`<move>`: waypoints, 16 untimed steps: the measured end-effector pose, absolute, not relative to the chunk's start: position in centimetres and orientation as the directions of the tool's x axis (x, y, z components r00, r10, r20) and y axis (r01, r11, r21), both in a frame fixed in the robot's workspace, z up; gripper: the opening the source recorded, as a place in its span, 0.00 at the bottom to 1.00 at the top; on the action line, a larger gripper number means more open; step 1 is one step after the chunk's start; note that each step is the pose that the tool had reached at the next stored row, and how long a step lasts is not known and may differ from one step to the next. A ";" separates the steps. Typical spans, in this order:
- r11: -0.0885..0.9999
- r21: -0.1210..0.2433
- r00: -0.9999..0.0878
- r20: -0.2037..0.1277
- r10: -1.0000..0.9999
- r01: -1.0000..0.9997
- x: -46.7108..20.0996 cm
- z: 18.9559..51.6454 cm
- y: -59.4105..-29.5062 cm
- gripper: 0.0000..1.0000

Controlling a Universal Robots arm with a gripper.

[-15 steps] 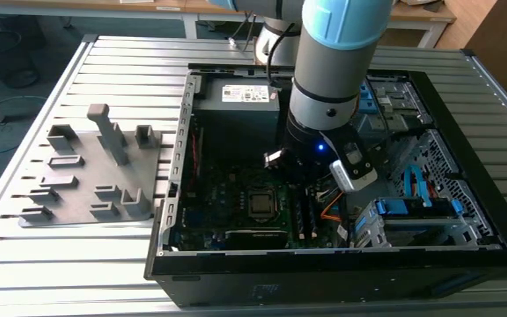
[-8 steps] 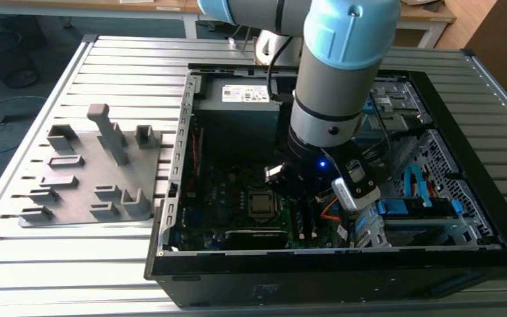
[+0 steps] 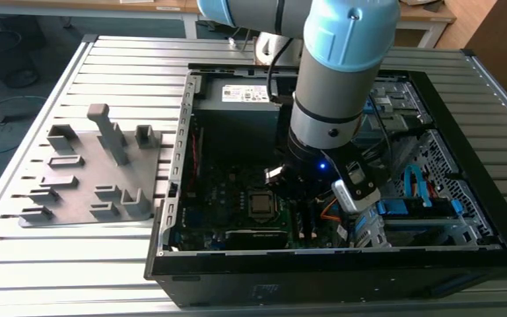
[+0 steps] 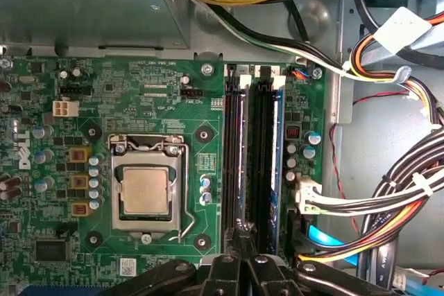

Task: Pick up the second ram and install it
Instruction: 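Press down the second ram until it locks into place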

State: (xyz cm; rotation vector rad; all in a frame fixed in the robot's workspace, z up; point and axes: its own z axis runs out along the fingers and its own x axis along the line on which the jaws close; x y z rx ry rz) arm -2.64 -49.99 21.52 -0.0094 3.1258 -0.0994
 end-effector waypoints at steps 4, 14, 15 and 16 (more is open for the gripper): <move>0.998 -0.062 -1.000 -0.014 -0.006 -0.005 -2.6 22.8 -50.0 0.10; 0.999 -0.039 -1.000 -0.014 -0.006 -0.005 -2.6 24.3 -49.7 0.10; 0.999 -0.037 -1.000 -0.014 -0.006 -0.005 -2.6 24.6 -49.7 0.10; 0.999 -0.036 -1.000 -0.015 -0.006 -0.005 -2.6 24.8 -49.7 0.10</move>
